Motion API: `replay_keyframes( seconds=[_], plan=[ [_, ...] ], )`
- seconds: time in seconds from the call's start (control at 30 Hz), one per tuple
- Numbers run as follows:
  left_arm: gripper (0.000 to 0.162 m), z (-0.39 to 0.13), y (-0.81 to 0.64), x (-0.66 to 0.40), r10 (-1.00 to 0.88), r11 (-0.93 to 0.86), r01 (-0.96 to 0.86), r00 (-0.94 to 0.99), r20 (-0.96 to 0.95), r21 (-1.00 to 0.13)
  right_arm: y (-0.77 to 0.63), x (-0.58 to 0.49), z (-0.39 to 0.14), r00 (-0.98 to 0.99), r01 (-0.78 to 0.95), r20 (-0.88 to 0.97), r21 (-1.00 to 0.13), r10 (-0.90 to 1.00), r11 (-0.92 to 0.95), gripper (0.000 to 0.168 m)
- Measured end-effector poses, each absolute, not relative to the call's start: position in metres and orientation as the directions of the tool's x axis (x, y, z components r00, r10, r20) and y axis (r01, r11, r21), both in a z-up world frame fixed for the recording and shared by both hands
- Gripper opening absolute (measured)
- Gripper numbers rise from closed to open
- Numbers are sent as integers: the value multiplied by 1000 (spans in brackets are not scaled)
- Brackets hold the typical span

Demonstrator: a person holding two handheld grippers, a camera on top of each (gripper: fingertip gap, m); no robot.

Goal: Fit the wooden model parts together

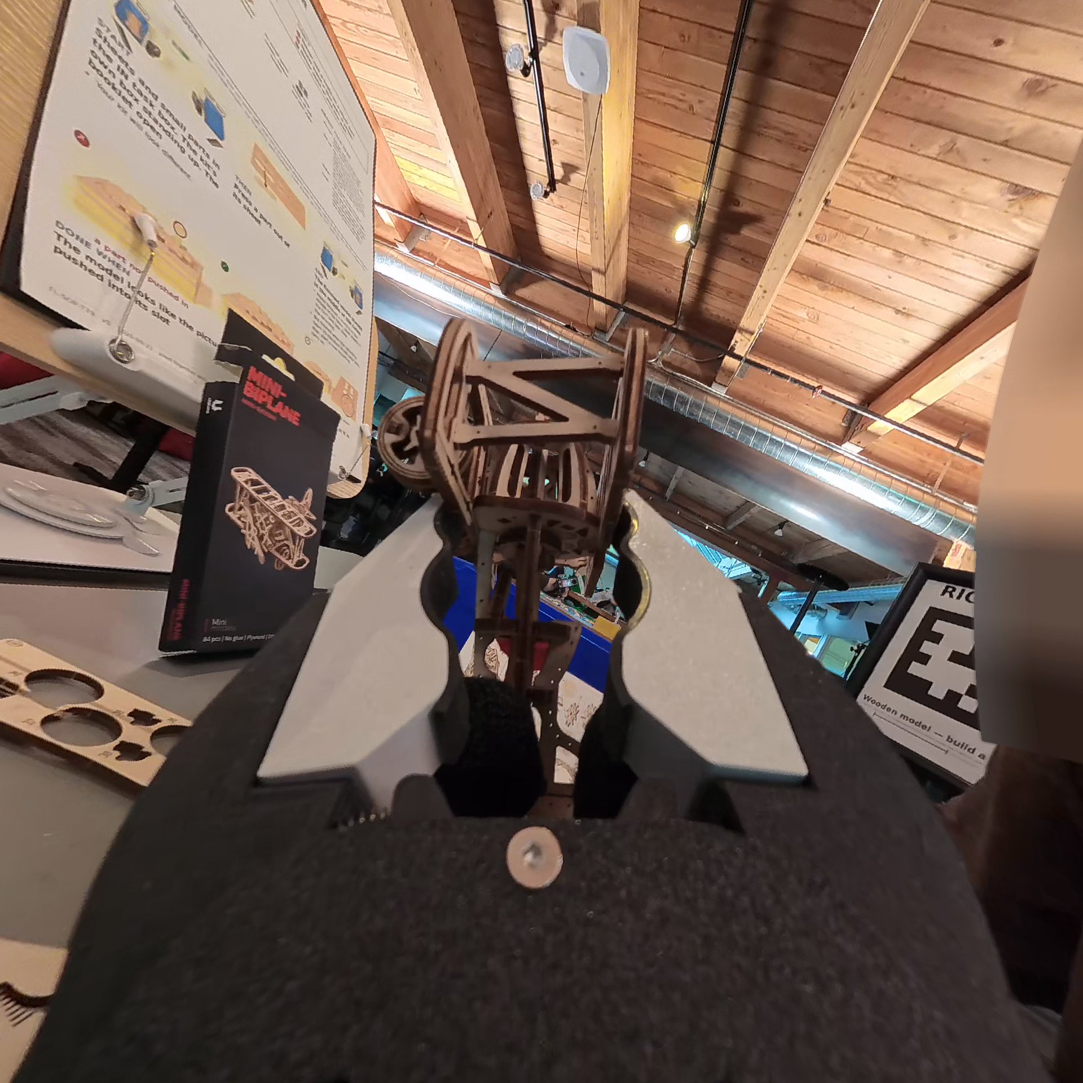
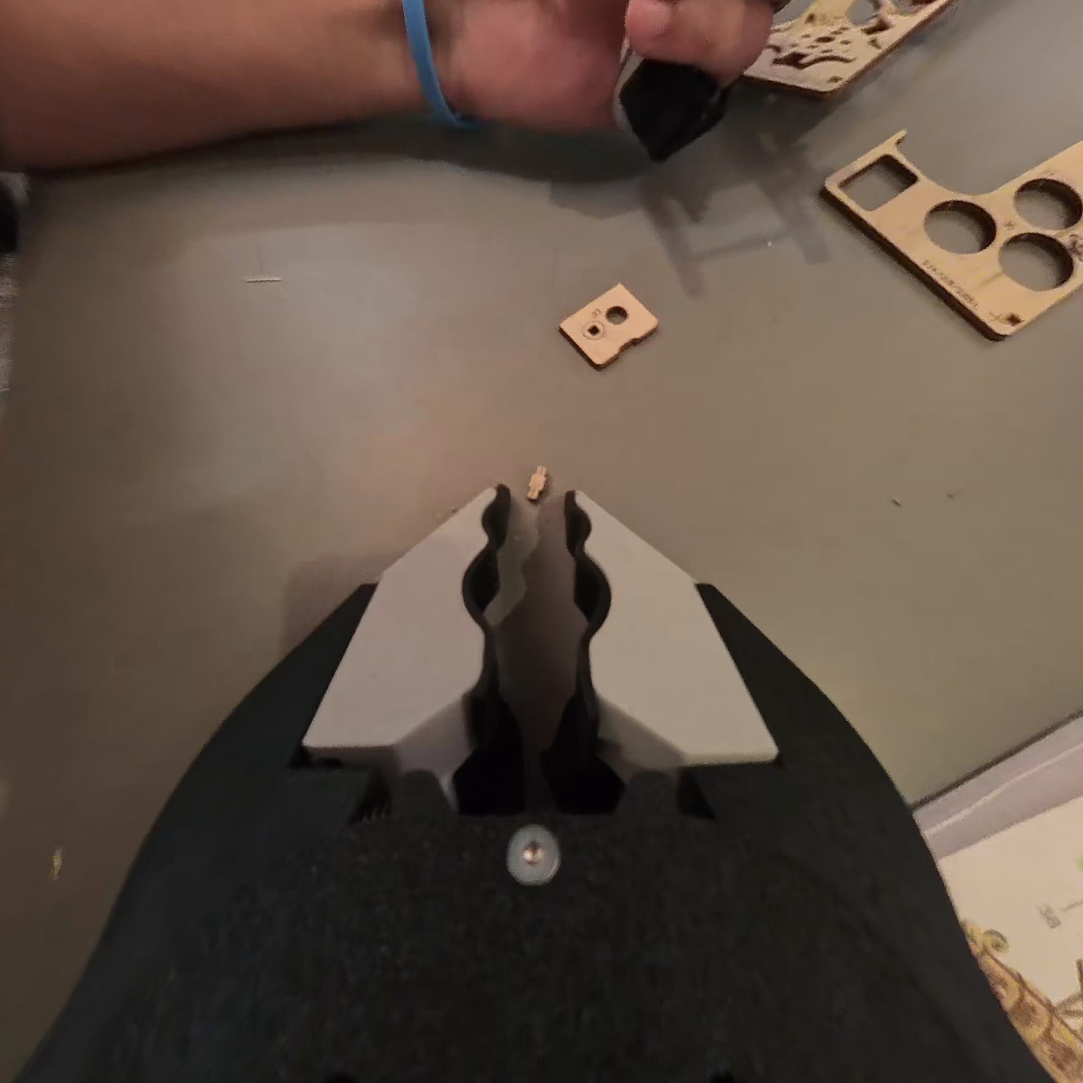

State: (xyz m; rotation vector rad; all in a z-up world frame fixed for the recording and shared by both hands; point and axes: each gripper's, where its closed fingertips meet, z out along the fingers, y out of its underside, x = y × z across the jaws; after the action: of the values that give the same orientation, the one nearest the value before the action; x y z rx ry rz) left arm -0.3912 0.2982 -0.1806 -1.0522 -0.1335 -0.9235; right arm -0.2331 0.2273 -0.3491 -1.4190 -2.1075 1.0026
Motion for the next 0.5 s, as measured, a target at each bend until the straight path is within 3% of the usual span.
replay_keyframes(
  seconds=[0.2,0.37,0.5],
  plan=[
    [48,-181,298,-384,-602,154,694,630,490,-703,226,-236,-350,-392,604,5,-753,920,262,4],
    [48,-177,289,-359,-703,48,674,547,454,-737,225,-230,-343,-444,581,49,-745,895,329,3],
    [48,-186,279,-328,-790,-147,612,399,465,-777,253,-215,-262,-543,456,220,-734,811,504,2]
  ],
)
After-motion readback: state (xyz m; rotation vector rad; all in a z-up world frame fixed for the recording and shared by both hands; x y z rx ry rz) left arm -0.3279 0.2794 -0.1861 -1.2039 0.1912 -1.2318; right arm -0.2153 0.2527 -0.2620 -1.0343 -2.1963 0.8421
